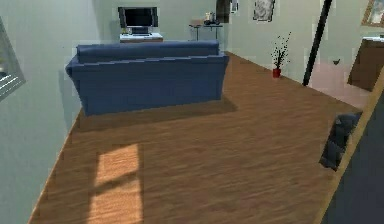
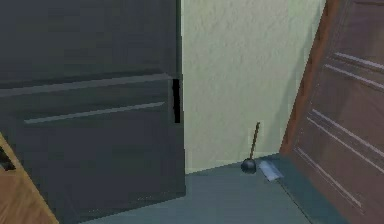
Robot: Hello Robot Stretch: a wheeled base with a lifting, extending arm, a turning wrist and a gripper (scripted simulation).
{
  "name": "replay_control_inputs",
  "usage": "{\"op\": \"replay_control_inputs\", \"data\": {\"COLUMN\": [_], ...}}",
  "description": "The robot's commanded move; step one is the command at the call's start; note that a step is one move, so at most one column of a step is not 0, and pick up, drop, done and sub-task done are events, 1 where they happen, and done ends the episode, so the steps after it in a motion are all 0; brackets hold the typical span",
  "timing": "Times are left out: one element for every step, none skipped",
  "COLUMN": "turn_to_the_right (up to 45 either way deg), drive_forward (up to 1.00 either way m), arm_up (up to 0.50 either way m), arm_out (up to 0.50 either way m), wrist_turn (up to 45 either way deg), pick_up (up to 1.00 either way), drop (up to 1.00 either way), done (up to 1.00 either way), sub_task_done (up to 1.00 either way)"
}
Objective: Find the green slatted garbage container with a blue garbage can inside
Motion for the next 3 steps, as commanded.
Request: {"op": "replay_control_inputs", "data": {"turn_to_the_right": [6.0,0.0,24.0], "drive_forward": [0.00,1.00,0.00], "arm_up": [0.00,0.00,0.00], "arm_out": [0.00,0.00,0.00], "wrist_turn": [0.0,0.0,0.0], "pick_up": [0.00,0.00,0.00], "drop": [0.00,0.00,0.00], "done": [0.00,0.00,0.00], "sub_task_done": [0.00,0.00,0.00]}}
